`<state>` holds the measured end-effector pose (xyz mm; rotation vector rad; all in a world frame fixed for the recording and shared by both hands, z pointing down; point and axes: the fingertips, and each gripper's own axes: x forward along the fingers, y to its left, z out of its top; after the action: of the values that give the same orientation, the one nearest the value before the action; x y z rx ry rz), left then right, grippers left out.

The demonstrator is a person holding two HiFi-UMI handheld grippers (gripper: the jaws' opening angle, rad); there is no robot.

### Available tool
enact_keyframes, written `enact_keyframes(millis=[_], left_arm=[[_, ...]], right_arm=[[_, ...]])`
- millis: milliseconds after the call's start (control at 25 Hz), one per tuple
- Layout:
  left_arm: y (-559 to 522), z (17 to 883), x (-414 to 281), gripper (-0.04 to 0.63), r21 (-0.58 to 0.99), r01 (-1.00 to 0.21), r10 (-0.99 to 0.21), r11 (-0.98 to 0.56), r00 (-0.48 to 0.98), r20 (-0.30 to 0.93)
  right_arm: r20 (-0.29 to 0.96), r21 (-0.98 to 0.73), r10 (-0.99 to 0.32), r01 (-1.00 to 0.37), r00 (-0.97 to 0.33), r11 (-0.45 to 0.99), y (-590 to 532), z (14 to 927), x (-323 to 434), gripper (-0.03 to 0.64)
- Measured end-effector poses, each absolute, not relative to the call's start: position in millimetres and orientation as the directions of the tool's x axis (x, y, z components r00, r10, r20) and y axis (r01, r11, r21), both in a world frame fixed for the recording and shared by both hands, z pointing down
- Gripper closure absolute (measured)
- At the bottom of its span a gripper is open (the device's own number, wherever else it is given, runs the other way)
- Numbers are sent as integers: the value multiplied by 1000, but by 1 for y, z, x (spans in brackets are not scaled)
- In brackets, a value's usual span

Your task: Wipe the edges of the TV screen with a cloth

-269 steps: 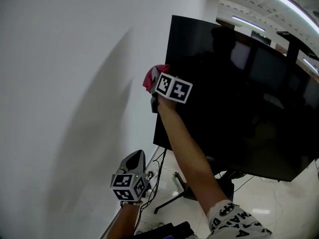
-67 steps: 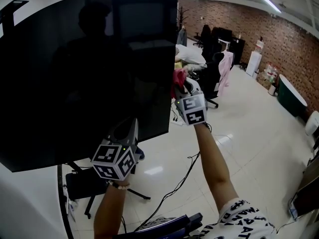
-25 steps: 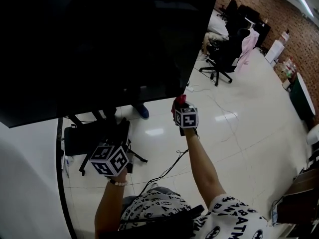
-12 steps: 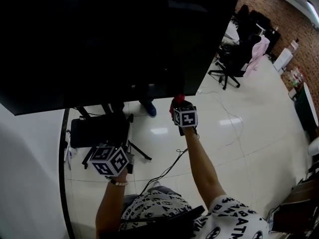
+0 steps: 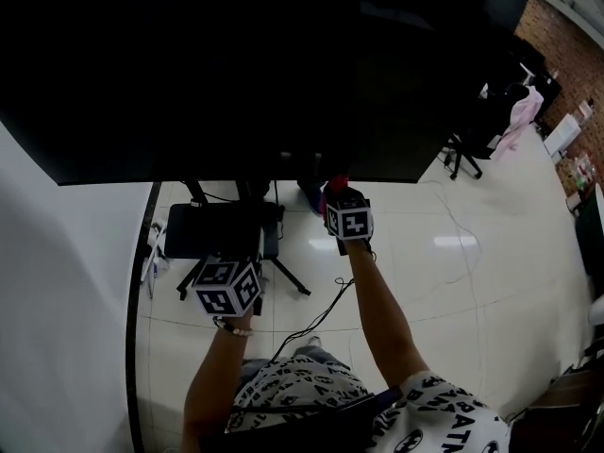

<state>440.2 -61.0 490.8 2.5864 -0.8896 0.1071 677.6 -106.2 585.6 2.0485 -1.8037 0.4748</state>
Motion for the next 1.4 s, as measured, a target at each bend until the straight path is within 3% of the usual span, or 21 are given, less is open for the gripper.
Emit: enact_keyframes(millis=[480,1400], left_arm=[[-124,514,347,606,307,-709,-659,-635,704,264],[-190,548,231,606,311,-708,-635,-634,706,315]], right_arm=[[480,67,-874,-997,68,-41,-173,578,561,535],[497,24,-867,-998,-41,61,-270,597,379,534]])
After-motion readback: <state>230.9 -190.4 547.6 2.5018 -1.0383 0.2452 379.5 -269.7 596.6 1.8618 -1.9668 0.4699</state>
